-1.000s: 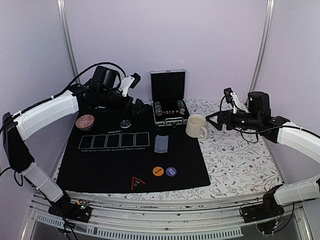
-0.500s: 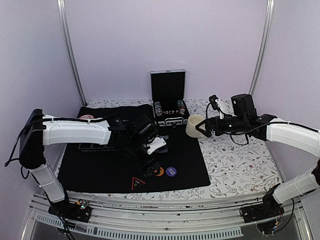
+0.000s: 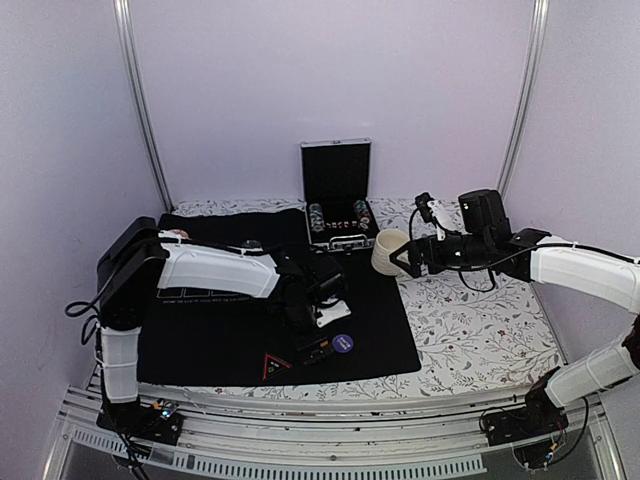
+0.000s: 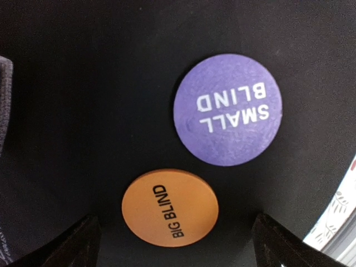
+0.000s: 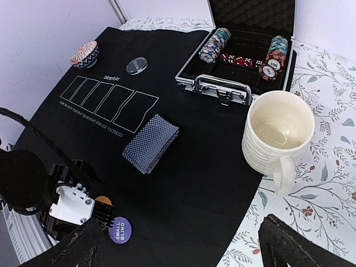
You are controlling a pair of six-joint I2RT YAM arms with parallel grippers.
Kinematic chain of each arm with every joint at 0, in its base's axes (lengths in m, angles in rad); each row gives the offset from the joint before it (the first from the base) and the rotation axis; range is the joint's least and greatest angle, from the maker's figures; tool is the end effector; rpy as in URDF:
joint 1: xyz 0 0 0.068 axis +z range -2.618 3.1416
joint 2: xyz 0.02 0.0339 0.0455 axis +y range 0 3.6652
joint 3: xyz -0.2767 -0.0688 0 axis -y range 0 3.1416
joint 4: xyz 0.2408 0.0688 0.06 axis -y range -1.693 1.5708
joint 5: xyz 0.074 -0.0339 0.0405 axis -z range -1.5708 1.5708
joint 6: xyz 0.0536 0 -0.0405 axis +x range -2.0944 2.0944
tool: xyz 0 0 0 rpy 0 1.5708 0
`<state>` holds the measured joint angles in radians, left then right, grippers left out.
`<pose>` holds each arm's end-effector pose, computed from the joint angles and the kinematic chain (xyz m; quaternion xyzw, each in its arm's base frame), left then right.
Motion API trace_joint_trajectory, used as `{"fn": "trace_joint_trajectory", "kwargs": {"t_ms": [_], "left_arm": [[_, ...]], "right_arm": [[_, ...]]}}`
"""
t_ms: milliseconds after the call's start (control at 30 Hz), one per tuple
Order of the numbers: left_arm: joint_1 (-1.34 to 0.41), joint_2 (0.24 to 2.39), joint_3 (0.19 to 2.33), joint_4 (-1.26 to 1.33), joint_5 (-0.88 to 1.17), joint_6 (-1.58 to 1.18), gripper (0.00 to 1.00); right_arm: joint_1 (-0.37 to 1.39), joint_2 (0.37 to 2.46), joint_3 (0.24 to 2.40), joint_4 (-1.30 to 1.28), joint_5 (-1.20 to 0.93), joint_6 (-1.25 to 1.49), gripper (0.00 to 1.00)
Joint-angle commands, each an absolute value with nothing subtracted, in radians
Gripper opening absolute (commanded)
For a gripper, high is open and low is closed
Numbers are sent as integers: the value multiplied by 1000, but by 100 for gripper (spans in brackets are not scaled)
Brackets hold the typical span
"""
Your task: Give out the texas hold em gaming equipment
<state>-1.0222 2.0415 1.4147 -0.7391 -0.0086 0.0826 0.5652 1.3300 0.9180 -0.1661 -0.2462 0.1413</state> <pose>0.2099 -0.3425 0.1425 0.5216 0.8470 -0.0425 0.0931 0.2499 0.1740 0.2719 -0.2407 0.8408 0.2648 0.4061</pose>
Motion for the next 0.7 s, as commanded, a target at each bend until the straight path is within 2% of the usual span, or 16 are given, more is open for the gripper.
{"fn": "trace_joint_trajectory", "kwargs": {"t_ms": [0,300,667], "left_arm": [[-1011,2081,1473,-809,-6,97,96],[-1012,2189,1602,-940,-19,89,84],[-1023,2216,1626,-957,-39,95,68]], "right_arm": [[574,1337,925,-170,-236,129,99],[574,1341,917,-167,-240,124,99],[574,1345,907,-163,-241,114,99]]}}
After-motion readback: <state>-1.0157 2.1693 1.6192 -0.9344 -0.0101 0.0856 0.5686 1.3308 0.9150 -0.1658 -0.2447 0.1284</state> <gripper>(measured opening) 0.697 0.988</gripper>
